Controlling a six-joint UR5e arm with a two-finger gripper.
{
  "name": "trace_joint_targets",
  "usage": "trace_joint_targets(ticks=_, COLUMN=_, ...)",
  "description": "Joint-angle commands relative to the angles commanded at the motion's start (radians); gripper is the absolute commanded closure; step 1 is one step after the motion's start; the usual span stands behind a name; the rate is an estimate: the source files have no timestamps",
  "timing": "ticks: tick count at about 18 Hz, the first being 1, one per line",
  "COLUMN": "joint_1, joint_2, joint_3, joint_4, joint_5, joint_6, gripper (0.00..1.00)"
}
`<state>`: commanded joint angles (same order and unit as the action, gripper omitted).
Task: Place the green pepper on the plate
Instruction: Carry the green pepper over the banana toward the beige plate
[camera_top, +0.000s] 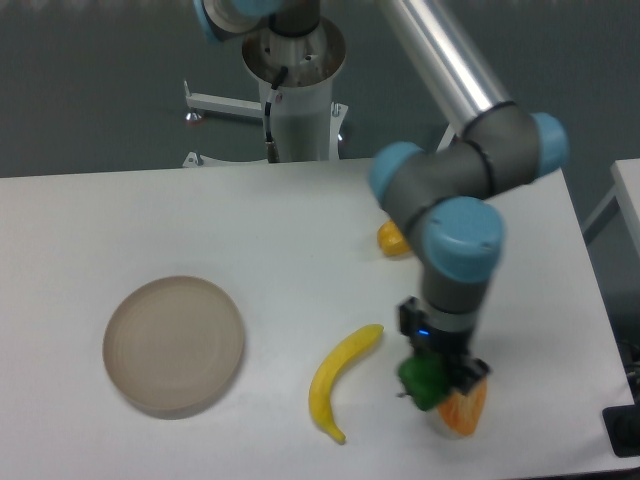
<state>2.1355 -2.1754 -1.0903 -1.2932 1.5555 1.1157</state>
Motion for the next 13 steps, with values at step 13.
trace_joint_targets(ticks=13, joint_1=-0.311, joint_2=0.091, joint_3=-0.22, joint_4=0.063, joint_5=-0.008, joint_6=-0.566, gripper=0.63)
